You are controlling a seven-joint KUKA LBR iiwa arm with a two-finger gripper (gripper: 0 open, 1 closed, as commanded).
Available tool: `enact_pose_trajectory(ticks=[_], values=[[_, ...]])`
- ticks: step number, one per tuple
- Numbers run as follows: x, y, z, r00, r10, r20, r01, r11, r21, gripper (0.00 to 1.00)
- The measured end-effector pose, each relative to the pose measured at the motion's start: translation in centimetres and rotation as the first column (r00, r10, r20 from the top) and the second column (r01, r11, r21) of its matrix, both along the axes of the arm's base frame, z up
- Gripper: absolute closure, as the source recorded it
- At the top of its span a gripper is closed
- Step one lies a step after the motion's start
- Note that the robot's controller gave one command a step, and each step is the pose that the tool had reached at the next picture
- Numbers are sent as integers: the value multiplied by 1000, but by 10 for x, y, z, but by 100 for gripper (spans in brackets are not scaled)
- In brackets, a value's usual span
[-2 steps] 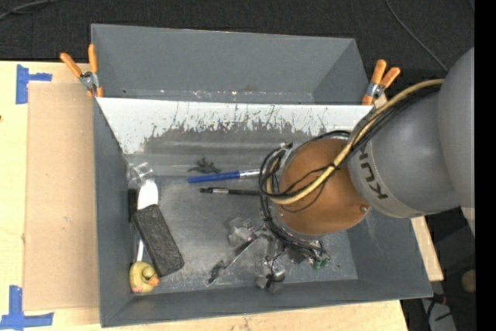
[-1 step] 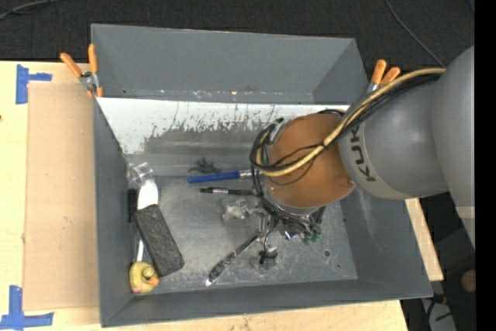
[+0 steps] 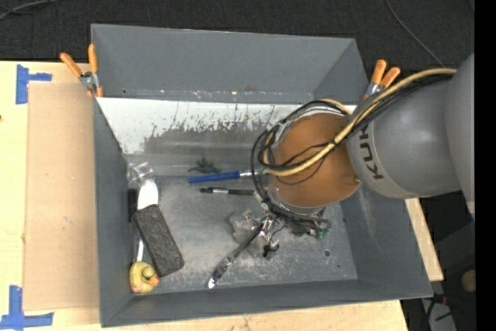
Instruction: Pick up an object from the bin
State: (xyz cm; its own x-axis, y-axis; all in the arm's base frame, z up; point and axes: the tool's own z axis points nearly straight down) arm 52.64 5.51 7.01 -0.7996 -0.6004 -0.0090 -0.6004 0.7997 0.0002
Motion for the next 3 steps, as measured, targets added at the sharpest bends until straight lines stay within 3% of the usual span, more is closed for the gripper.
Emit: enact_pose_trajectory(ticks=[2,3], values=[[-1,0,8,1000,-2,-4,2,1000,0,100],[-4,1,35,1000,-1,-12,1,1000,0,100]])
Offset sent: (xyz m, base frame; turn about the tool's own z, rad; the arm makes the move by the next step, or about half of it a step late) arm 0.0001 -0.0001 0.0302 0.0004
